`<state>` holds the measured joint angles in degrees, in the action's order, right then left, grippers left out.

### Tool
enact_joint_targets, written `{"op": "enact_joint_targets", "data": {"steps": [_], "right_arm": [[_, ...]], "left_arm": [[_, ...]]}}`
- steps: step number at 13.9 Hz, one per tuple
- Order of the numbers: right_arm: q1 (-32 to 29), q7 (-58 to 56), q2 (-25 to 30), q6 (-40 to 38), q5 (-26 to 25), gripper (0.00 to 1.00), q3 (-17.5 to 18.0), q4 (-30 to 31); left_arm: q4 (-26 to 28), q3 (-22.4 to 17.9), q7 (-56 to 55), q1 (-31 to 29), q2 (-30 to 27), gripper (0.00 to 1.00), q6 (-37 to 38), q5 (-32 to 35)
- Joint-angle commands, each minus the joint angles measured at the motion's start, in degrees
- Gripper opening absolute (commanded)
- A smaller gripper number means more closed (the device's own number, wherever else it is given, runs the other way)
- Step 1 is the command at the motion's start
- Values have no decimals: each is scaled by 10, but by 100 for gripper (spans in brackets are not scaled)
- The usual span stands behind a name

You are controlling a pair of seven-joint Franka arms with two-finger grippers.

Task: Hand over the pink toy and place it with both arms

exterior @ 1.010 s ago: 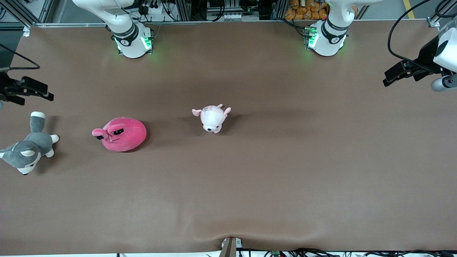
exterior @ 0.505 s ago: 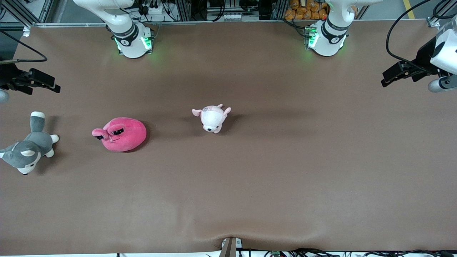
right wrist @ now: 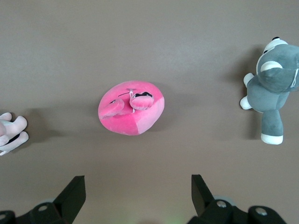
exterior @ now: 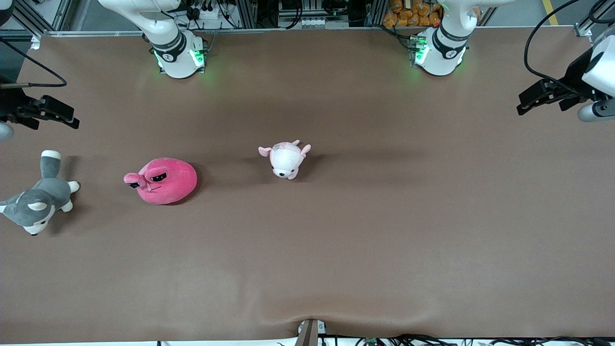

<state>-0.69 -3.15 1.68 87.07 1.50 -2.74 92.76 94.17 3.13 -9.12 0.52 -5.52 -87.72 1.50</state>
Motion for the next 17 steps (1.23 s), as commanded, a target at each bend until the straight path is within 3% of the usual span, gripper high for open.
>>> {"op": "enact_joint_targets", "data": {"steps": [1, 17], "right_arm": [[-2, 3, 17, 5, -12, 100, 5, 12], [-4, 3, 13, -1, -4, 100, 5, 14]], "left_arm": [[-17, 2, 9, -2, 2, 100, 12, 18], [-34, 3, 7, -3, 3, 100, 15, 19]]}}
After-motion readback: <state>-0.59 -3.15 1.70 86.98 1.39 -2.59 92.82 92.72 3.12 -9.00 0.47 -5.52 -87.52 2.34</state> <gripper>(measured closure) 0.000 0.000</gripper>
